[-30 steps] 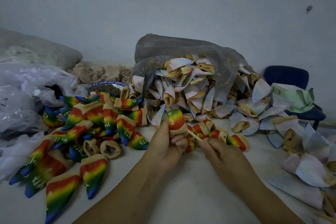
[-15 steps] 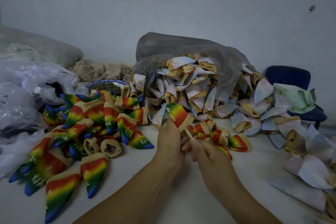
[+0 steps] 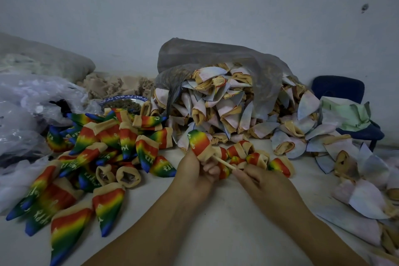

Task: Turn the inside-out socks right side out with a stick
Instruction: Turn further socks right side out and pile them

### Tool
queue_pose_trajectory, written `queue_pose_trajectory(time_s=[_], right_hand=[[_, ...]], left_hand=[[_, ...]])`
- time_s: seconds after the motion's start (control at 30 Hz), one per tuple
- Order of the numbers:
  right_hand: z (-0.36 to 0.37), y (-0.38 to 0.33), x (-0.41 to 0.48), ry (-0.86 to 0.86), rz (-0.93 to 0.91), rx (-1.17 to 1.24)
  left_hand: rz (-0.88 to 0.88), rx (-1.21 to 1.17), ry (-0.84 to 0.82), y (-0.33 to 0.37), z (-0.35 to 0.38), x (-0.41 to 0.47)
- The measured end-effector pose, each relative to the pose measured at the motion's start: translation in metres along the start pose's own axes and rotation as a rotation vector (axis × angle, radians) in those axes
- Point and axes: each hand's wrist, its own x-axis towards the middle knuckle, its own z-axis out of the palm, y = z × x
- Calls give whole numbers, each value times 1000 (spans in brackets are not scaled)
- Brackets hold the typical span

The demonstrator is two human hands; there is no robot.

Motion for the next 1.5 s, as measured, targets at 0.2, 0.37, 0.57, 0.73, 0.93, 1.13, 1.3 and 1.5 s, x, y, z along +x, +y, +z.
queue_pose_trajectory(time_s=[0.2, 0.37, 0.57, 0.73, 0.93, 1.13, 1.3, 1.5], right_hand=[[6, -12, 1, 21, 29, 129], [13, -31, -1, 33, 137, 345], [21, -43, 0, 77, 329, 512], [23, -41, -1, 47, 331, 485], [-2, -7, 4, 2, 141, -26], [-2, -7, 3, 34, 38, -42], [6, -21, 1, 53, 101, 111], [21, -40, 1, 77, 339, 483]], left_hand=[[77, 314, 45, -8, 8, -1], [103, 348, 72, -15, 14, -5], [184, 492, 155, -17, 17, -2], [80, 366, 85, -18, 10, 0], [28, 133, 25, -10, 1, 1], [27, 327, 100, -8, 1, 5], [83, 477, 59, -15, 8, -1], [134, 535, 96, -23, 18, -8]])
